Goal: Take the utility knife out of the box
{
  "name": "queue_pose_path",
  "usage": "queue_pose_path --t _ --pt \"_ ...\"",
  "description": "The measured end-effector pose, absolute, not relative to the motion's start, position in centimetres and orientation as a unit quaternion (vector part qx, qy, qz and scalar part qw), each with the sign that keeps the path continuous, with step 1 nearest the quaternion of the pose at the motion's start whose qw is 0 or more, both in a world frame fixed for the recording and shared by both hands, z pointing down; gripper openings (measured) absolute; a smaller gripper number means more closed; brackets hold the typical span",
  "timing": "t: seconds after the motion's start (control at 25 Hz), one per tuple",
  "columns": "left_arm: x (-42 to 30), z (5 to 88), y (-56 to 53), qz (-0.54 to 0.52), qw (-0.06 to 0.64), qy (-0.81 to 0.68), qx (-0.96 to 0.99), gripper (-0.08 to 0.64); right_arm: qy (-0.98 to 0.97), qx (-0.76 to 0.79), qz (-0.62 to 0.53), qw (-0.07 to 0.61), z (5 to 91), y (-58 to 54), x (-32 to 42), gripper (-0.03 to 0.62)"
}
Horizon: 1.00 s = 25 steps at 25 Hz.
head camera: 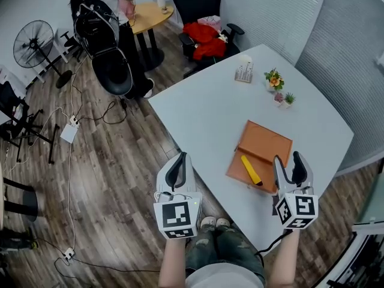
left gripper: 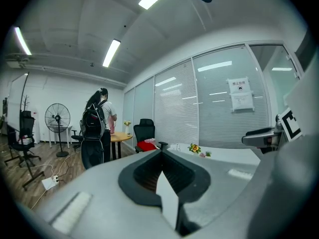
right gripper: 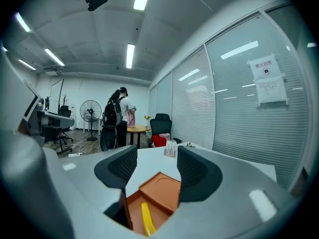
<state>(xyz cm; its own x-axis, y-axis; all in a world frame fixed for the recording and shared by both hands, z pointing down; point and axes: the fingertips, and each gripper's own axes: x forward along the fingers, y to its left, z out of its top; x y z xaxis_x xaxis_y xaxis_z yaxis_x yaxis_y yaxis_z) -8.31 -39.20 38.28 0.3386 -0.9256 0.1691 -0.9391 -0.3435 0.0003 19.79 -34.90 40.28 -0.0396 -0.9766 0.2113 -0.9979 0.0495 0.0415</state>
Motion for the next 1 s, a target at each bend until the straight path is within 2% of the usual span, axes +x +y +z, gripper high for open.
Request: queue_pose_path --t 0.32,1.0 --pt "-6.1 41.4 -39.3 0.093 0.081 -0.569 0.813 0.0 -0.751 0.637 0.1 0.142 44.5 -36.6 19.4 0.23" --pt "-4.1 48.6 -38.7 0.151 0.135 -0.556 0.806 0.0 -0.765 0.533 0.239 0.27 57.0 -35.7 18.4 0.232"
